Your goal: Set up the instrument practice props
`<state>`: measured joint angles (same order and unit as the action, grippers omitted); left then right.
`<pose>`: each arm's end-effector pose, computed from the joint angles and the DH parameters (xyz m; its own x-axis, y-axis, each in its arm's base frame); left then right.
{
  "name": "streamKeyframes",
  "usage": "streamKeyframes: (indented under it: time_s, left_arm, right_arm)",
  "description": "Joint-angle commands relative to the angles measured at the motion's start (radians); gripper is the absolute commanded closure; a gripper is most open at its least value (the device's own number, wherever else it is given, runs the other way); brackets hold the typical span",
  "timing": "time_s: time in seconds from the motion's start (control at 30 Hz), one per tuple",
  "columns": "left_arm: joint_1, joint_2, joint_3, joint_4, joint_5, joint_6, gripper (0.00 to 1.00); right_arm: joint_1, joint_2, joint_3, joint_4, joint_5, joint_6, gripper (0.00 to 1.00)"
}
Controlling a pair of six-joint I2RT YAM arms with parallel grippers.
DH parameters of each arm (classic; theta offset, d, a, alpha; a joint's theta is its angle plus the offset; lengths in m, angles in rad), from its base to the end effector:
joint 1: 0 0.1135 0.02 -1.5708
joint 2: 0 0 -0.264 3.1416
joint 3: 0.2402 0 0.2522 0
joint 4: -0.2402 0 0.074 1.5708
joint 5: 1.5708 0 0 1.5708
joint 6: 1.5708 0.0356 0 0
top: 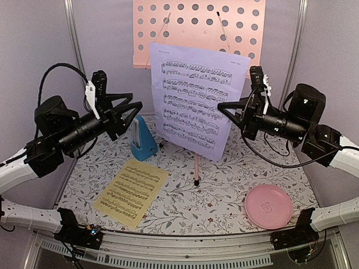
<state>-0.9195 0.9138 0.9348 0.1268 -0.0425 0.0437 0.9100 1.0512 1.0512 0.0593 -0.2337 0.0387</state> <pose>0.1290 -0.1667 0.4038 0.1228 -0.0891 -0.9884 0.7645 0.6436 0.0370 0.1422 0.1964 0.4091 0.0011 0.0628 -0.9980 -0.9106 0.4124 0.0249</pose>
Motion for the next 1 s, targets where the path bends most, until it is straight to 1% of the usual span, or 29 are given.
streamKeyframes:
  time_s: [0.0, 0.1, 0.17, 0.27, 0.5, 0.57, 0.8, 0.97]
  left_arm:
    - [0.011, 0.026, 0.089, -0.058, -0.16, -0.011, 0.51]
    - [0.01, 0.061, 0.164, -0.061, -0.217, 0.033, 0.5]
    - [0.015, 0.123, 0.241, -0.085, -0.248, 0.068, 0.49]
    - [0.025, 0.221, 0.365, -0.122, -0.258, 0.106, 0.5]
    - [0.092, 0.385, 0.6, -0.144, -0.188, 0.126, 0.52]
    - [0.11, 0.423, 0.659, -0.159, -0.176, 0.135, 0.53]
    - [0.17, 0.548, 0.833, -0.207, -0.133, 0.163, 0.57]
    - [0.189, 0.633, 0.936, -0.244, -0.083, 0.168, 0.58]
  right_arm:
    - [0.006, 0.001, 0.185, -0.212, 0.071, -0.016, 1.0]
    - [0.006, 0.025, 0.299, -0.273, 0.121, -0.011, 1.0]
    - [0.006, 0.051, 0.37, -0.296, 0.161, -0.007, 1.0]
    - [0.006, 0.092, 0.472, -0.315, 0.213, -0.001, 1.0]
    - [0.007, 0.215, 0.689, -0.34, 0.345, -0.027, 1.0]
    - [0.006, 0.246, 0.742, -0.339, 0.371, -0.064, 1.0]
    - [0.005, 0.348, 0.872, -0.342, 0.471, -0.144, 1.0]
    - [0.003, 0.405, 0.94, -0.34, 0.541, -0.215, 1.0]
